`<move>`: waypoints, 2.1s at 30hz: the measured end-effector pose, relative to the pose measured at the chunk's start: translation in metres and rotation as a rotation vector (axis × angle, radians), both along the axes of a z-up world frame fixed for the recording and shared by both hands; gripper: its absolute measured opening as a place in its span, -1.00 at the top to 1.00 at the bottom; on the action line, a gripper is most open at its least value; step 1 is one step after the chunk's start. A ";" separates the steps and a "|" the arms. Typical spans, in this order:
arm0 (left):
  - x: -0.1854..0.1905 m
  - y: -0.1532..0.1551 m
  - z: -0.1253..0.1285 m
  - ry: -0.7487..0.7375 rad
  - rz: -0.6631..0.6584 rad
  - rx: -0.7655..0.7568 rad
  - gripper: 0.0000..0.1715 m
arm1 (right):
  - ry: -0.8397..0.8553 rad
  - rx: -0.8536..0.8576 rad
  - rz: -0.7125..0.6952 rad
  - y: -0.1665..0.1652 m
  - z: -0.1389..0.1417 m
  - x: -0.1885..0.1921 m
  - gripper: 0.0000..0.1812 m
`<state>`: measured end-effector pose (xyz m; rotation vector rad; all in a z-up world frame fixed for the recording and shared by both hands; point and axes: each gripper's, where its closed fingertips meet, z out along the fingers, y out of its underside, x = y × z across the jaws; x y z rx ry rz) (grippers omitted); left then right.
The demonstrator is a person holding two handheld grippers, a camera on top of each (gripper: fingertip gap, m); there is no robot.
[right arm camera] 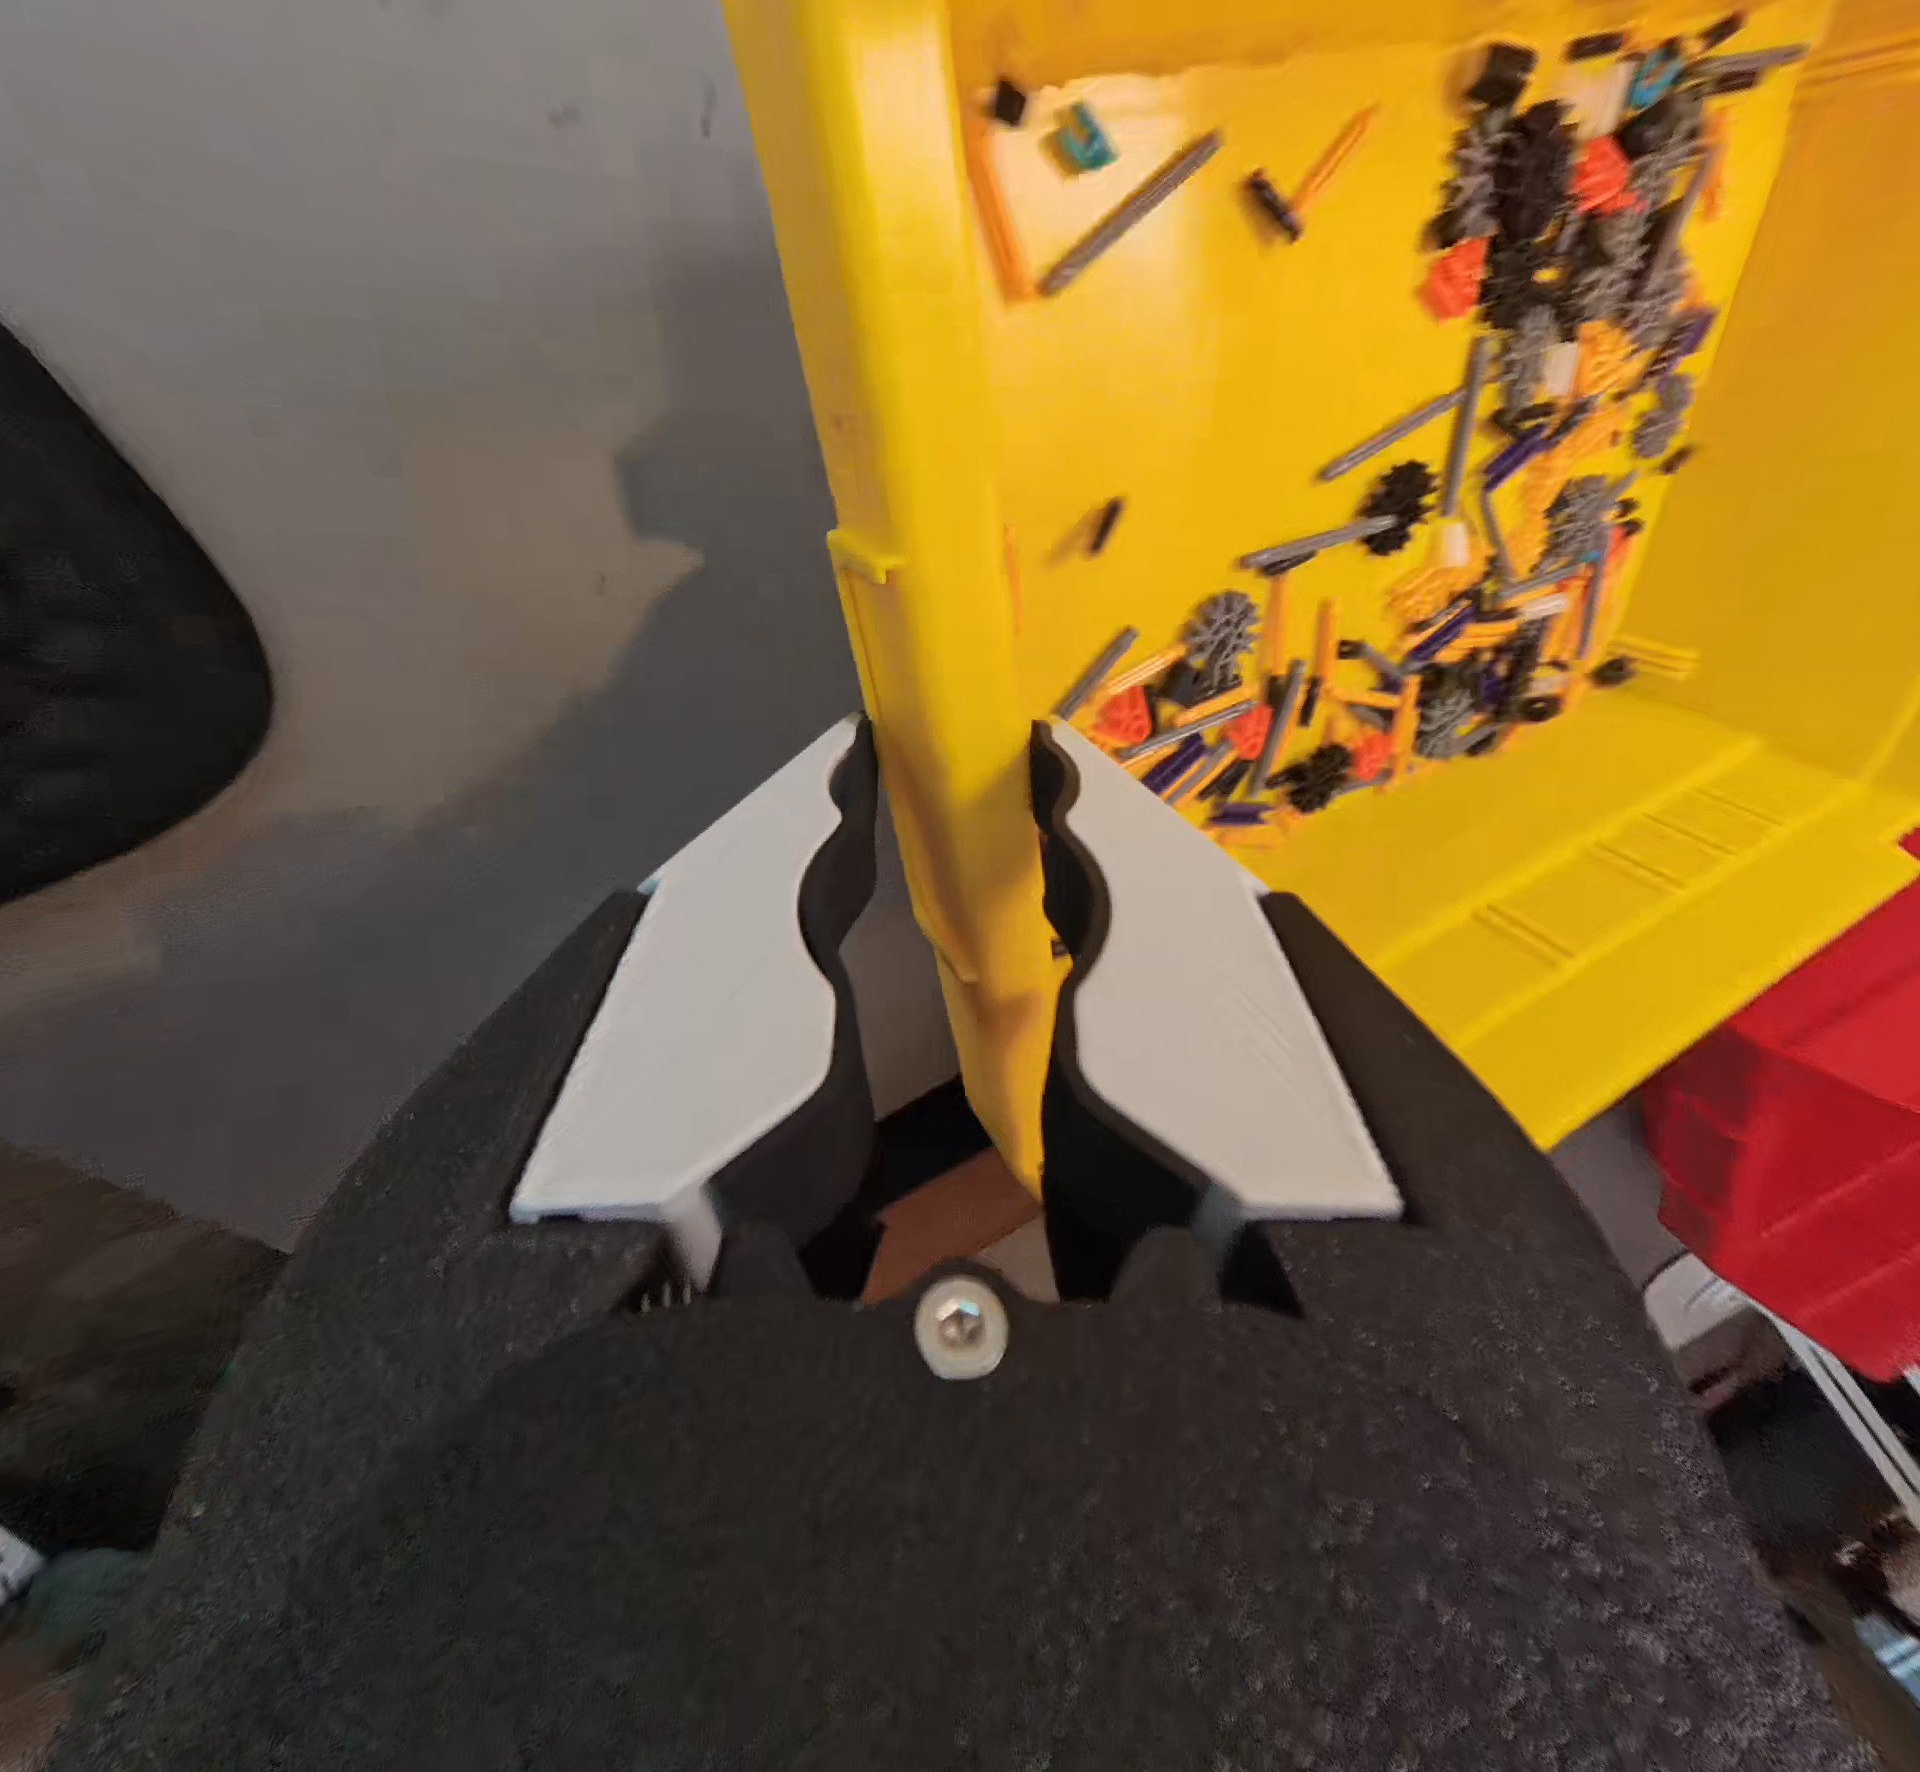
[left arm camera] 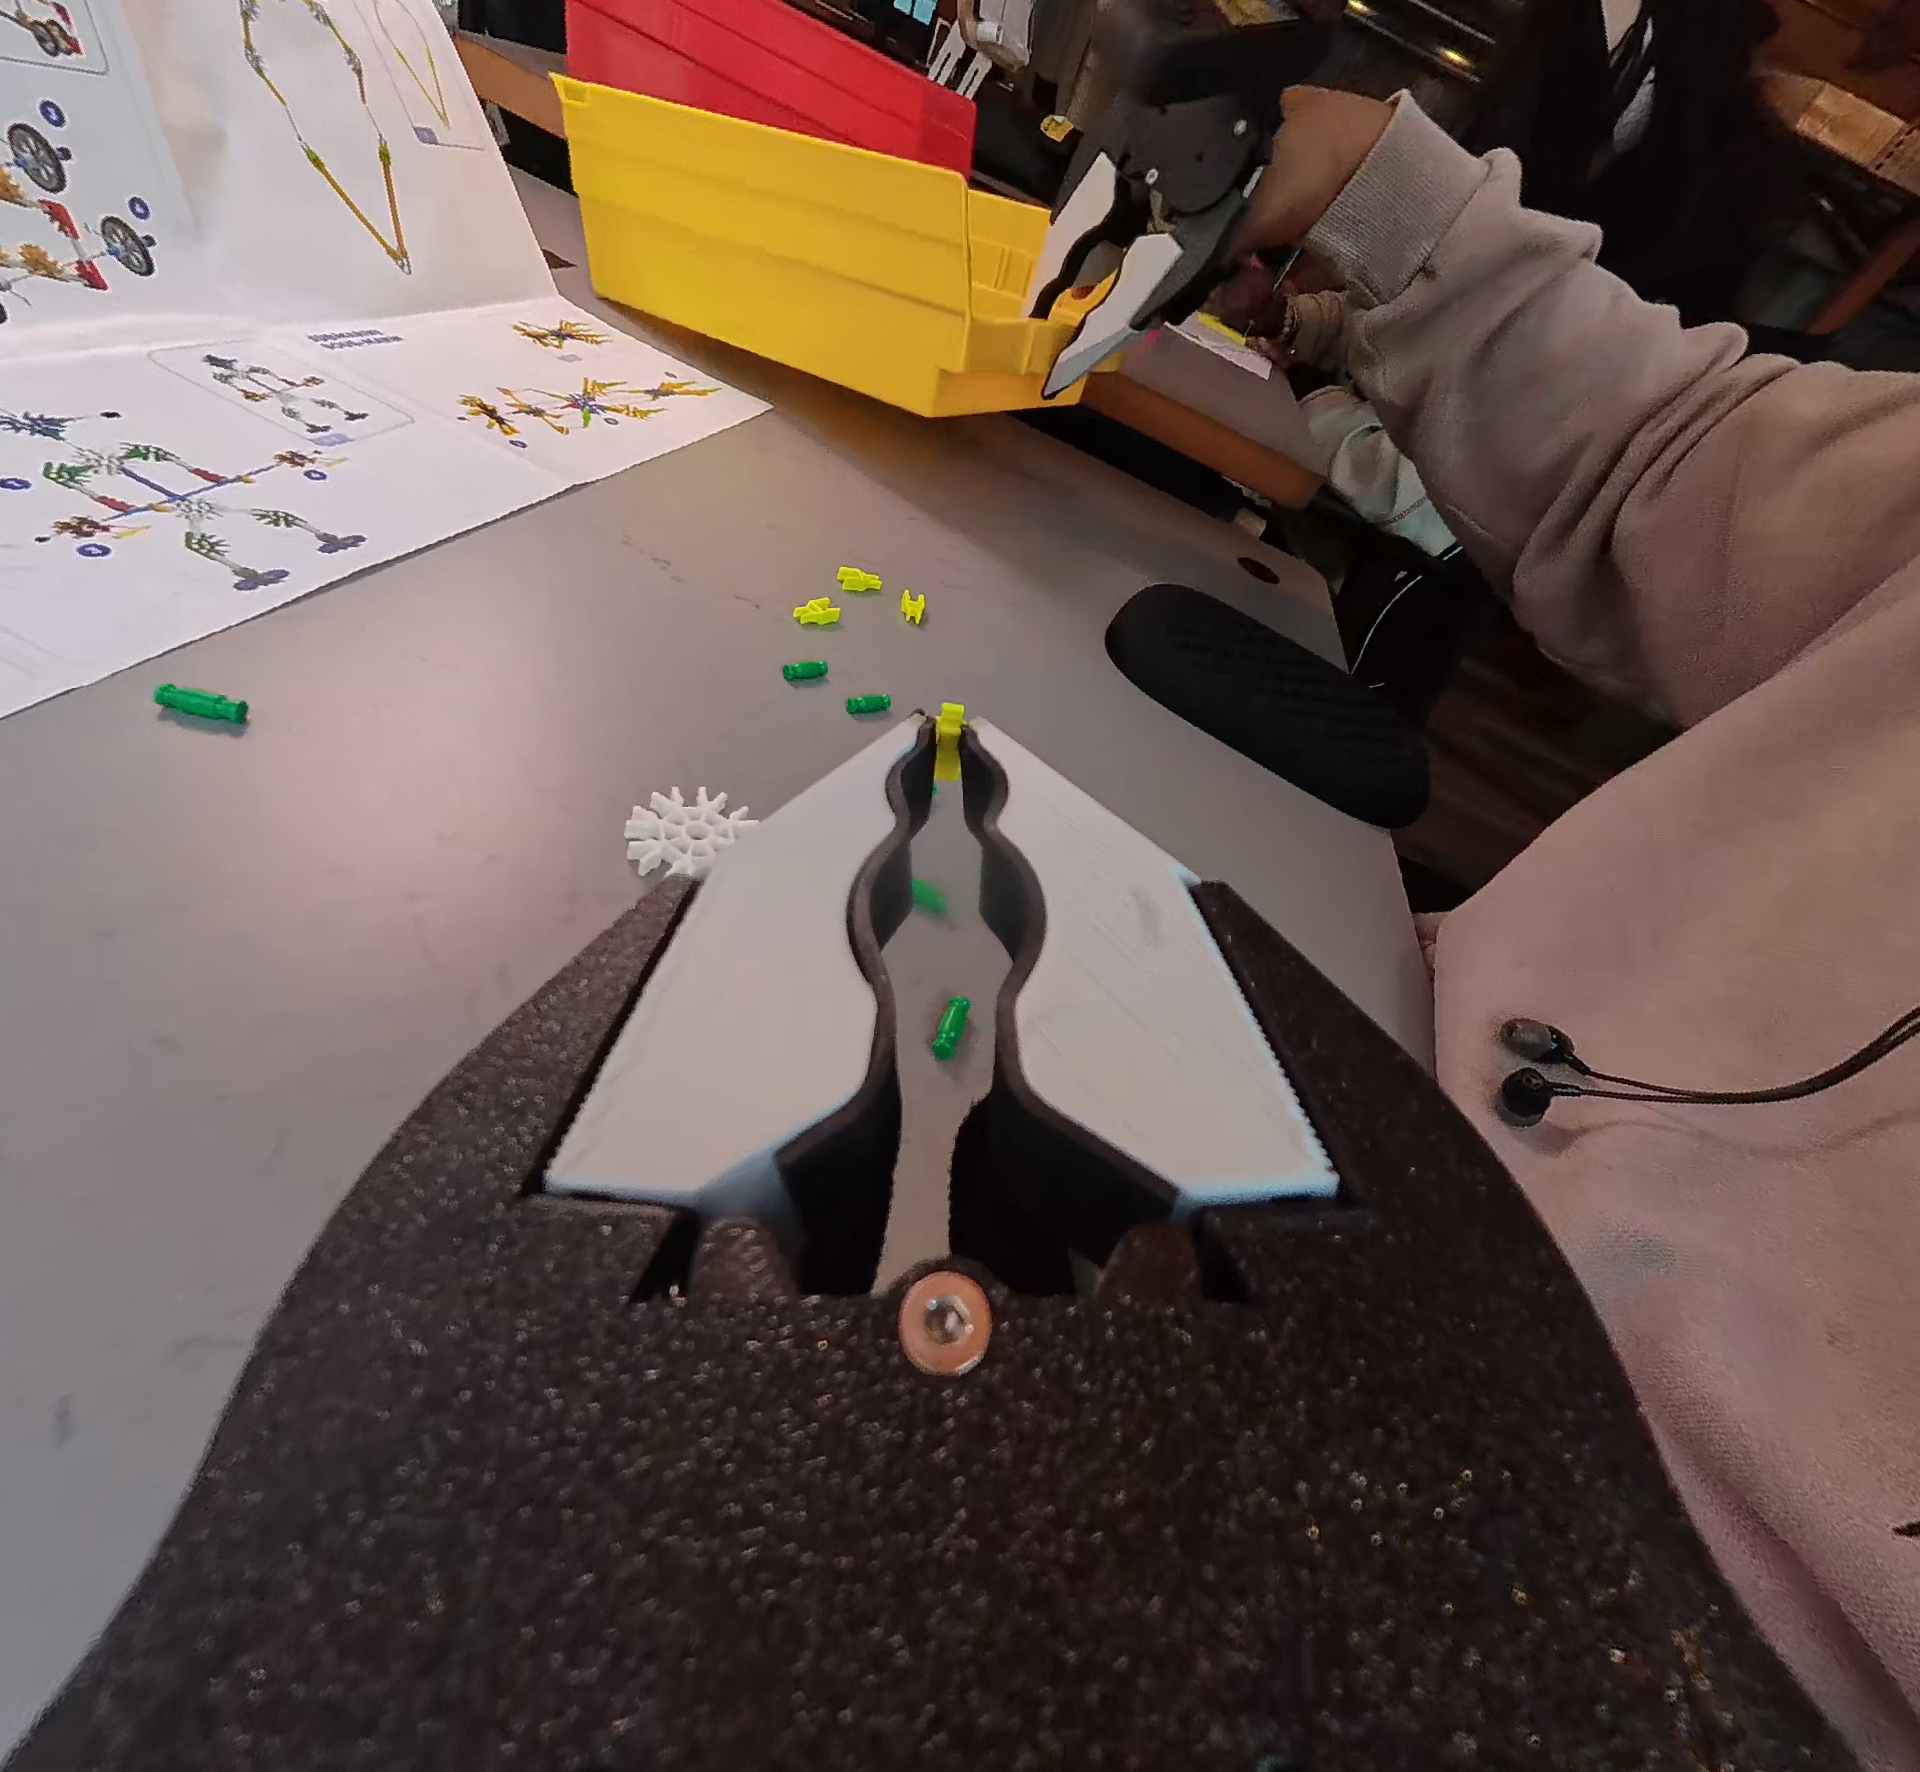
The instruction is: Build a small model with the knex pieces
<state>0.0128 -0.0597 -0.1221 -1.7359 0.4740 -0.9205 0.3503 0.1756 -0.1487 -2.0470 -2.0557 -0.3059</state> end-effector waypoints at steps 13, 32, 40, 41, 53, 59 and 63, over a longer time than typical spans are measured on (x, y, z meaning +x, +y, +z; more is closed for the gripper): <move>0.008 -0.003 -0.012 0.047 -0.020 -0.024 0.95 | 0.104 -0.040 0.067 -0.025 -0.027 -0.012 0.72; 0.011 0.001 -0.020 0.061 -0.019 -0.057 0.95 | 0.110 0.054 0.068 -0.006 -0.002 -0.006 0.70; 0.013 0.000 -0.021 0.077 -0.029 -0.052 0.95 | 0.063 0.208 0.040 0.047 0.124 -0.014 0.69; 0.013 -0.001 -0.021 0.083 -0.030 -0.049 0.95 | 0.062 0.202 0.038 0.050 0.125 -0.016 0.69; 0.016 -0.009 -0.017 0.097 -0.056 -0.025 0.95 | 0.018 0.270 0.080 0.015 0.026 -0.011 0.70; 0.017 -0.006 -0.024 0.099 -0.053 -0.054 0.95 | 0.124 0.314 0.022 0.003 -0.028 -0.012 0.77; 0.019 -0.003 -0.026 0.104 -0.051 -0.062 0.95 | 0.225 0.301 -0.012 0.004 -0.028 -0.011 0.75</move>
